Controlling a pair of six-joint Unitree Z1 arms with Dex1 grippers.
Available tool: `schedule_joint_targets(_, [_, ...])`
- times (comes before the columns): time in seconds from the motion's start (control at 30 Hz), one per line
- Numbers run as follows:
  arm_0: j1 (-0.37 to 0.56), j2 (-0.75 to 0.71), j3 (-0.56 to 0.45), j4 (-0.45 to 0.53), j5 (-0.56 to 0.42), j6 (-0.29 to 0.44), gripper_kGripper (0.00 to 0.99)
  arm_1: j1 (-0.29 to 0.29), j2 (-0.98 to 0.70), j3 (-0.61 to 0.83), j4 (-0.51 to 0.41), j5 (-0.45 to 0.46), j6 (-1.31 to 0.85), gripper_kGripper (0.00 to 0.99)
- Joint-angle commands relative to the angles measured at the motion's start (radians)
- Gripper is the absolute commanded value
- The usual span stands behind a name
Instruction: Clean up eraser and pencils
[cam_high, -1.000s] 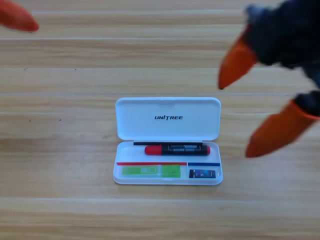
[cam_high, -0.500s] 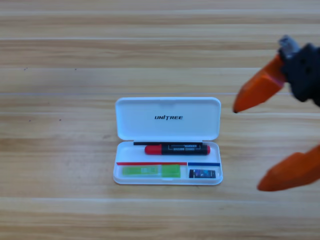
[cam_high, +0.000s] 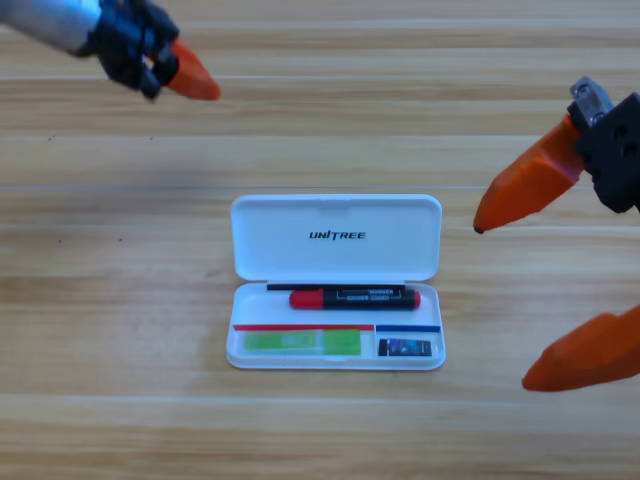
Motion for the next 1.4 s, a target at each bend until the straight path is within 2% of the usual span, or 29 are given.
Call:
schedule_joint_targets(0.03, [-0.043, 0.027, 0.072, -0.067, 0.008, -0.039, 0.0, -0.02, -0.033, 0.024, -0.034, 0.022, 0.011, 0.986])
schedule_joint_targets(0.07, [-0.046, 0.027, 0.074, -0.064, 0.009, -0.047, 0.0, -0.02, -0.033, 0.025, -0.034, 0.024, 0.011, 0.986])
schedule_joint_targets(0.2, [-0.072, 0.046, 0.072, -0.03, 0.0, 0.016, 0.0, -0.02, -0.036, 0.028, -0.034, 0.022, 0.012, 0.986])
schedule_joint_targets(0.33, [-0.105, 0.077, 0.072, -0.027, -0.009, 0.036, 0.0, -0.02, -0.034, 0.031, -0.035, 0.024, 0.014, 0.986])
schedule_joint_targets(0.77, [-0.156, 0.124, 0.088, -0.036, -0.021, 0.059, 0.0, -0.02, -0.034, 0.031, -0.04, 0.045, 0.015, 0.986])
schedule_joint_targets(1.4, [-0.17, 0.142, 0.143, -0.05, -0.034, 0.093, 0.0, -0.022, -0.037, 0.03, -0.04, 0.047, 0.015, 0.986])
